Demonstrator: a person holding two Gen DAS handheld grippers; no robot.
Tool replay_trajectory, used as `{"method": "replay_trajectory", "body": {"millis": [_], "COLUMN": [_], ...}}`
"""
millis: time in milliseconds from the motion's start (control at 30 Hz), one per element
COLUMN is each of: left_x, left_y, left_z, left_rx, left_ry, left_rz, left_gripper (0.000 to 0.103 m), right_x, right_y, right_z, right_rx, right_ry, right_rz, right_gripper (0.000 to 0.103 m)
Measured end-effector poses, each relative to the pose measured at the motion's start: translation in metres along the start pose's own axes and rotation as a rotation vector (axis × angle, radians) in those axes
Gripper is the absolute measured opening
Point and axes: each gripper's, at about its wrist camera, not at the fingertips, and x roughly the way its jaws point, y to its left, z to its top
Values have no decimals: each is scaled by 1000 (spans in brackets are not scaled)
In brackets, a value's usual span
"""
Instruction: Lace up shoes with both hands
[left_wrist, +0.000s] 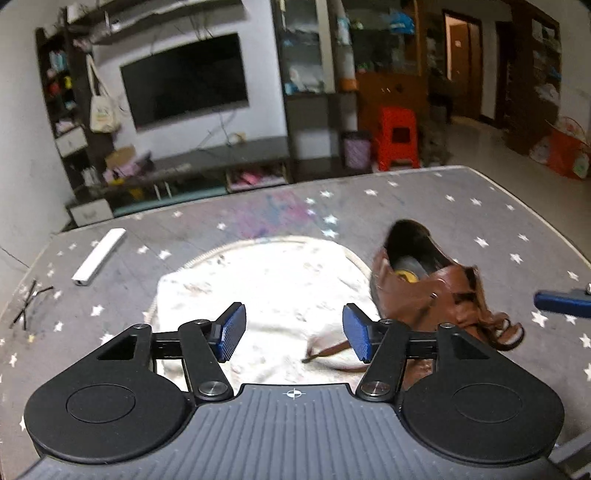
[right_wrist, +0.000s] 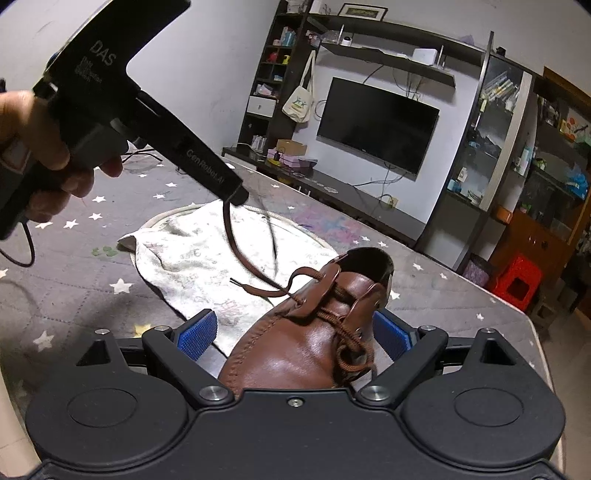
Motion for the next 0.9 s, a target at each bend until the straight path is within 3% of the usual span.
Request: {"method": "replay_trajectory", "body": {"millis": [400, 633, 800, 867, 900], "left_x": [13, 32, 43, 47, 50], "left_y": [-19, -26, -35, -41, -44], "left_z": [24, 33, 44, 51, 54], "left_rx": [69, 49, 27, 24, 26], "left_ry": [90, 178, 198, 209, 217], "left_rz": [-91, -182, -214, -219, -217], "left_gripper": [63, 62, 61, 61, 61], "right_x": [5, 3, 7, 10, 11], "right_y": [-17, -26, -34, -36, -37], "right_z": [7, 8, 10, 11, 12], "right_rx": [-64, -95, -138, -152, -157], "right_ry": [13, 27, 38, 45, 50], "right_rz": [12, 41, 38, 38, 41], "right_gripper": [93, 93, 93, 89, 81]}}
